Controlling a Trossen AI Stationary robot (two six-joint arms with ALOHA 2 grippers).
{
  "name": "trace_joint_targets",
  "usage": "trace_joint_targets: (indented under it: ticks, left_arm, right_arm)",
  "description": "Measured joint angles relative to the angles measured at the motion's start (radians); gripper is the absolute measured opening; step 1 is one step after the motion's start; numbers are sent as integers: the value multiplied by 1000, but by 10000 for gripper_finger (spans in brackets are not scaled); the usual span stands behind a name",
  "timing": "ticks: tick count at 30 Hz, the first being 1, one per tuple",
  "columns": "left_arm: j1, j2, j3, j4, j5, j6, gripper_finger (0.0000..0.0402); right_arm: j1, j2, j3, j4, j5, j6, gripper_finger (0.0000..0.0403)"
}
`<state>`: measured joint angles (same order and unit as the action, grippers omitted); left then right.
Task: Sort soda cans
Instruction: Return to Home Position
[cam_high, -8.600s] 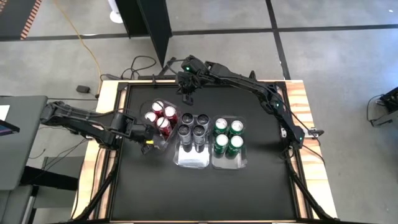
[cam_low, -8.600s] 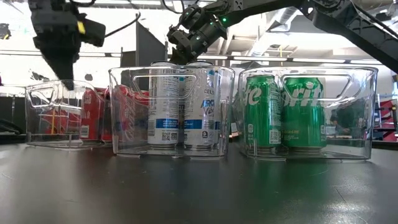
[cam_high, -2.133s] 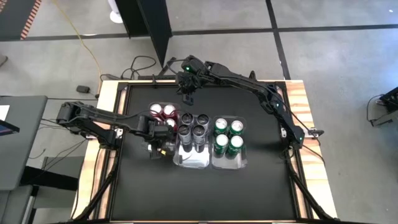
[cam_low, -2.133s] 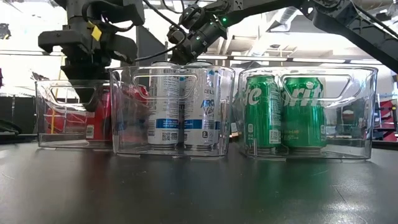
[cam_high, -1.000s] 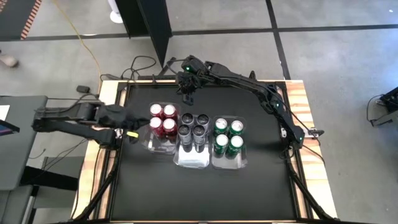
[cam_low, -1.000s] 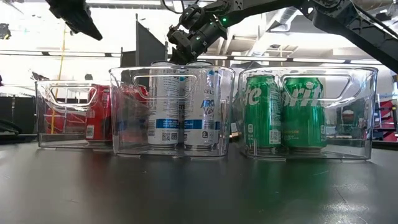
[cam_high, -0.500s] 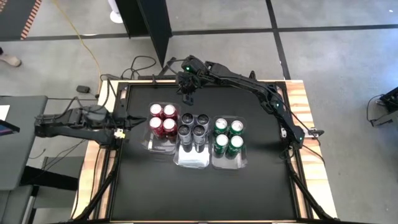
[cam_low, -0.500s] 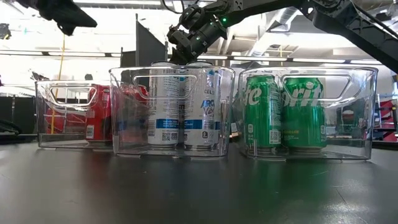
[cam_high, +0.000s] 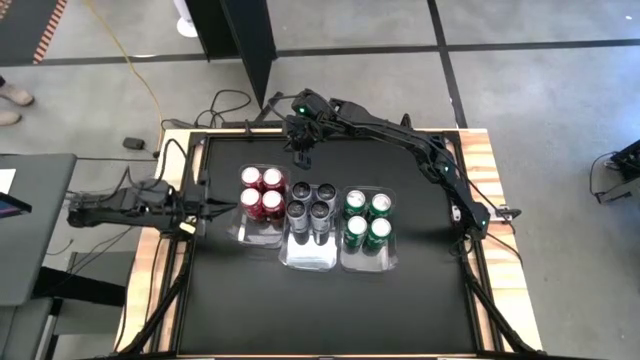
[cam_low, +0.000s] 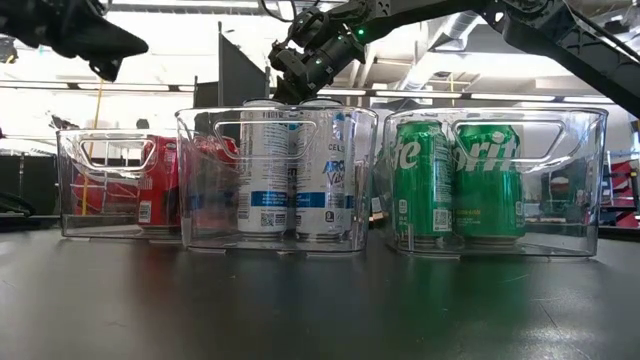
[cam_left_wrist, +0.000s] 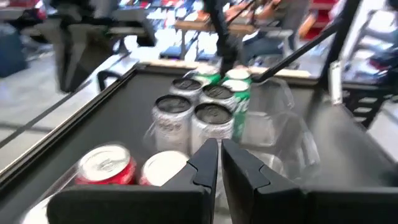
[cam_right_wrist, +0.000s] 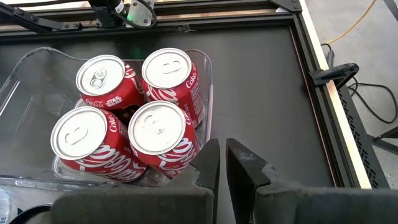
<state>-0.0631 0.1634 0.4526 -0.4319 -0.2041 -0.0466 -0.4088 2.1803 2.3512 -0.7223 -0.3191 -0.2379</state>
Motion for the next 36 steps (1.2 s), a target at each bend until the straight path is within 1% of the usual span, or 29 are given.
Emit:
trace_joint_targets:
  ticks: [2, 5, 7, 14, 17, 22, 24, 30, 36]
  left_arm:
    - [0, -36, -35, 41, 32, 1, 15]
    - [0, -84, -82, 87, 41, -19, 15]
    - [0, -99, -114, 89, 45, -27, 15]
    - [0, -99, -233, 188, 75, -30, 15]
    - [0, -98, -280, 243, 100, 3, 15]
    - [0, -98, -348, 299, 101, 46, 15]
    - [0, -100, -373, 355, 102, 62, 15]
    - [0, -99, -388, 376, 104, 135, 15]
    - [0, -99, -388, 346, 122, 212, 15]
  right_arm:
    - [0, 0, 0, 0, 0, 0, 47]
    - [0, 0, 0, 0, 0, 0, 47]
    - [0, 0, 0, 0, 0, 0, 47]
    - [0, 0, 0, 0, 0, 0, 47]
    - [0, 0, 0, 0, 0, 0, 47]
    - [0, 0, 0, 0, 0, 0, 47]
    - [0, 0, 0, 0, 0, 0, 47]
    - [0, 0, 0, 0, 0, 0, 47]
    - [0, 0, 0, 0, 0, 0, 47]
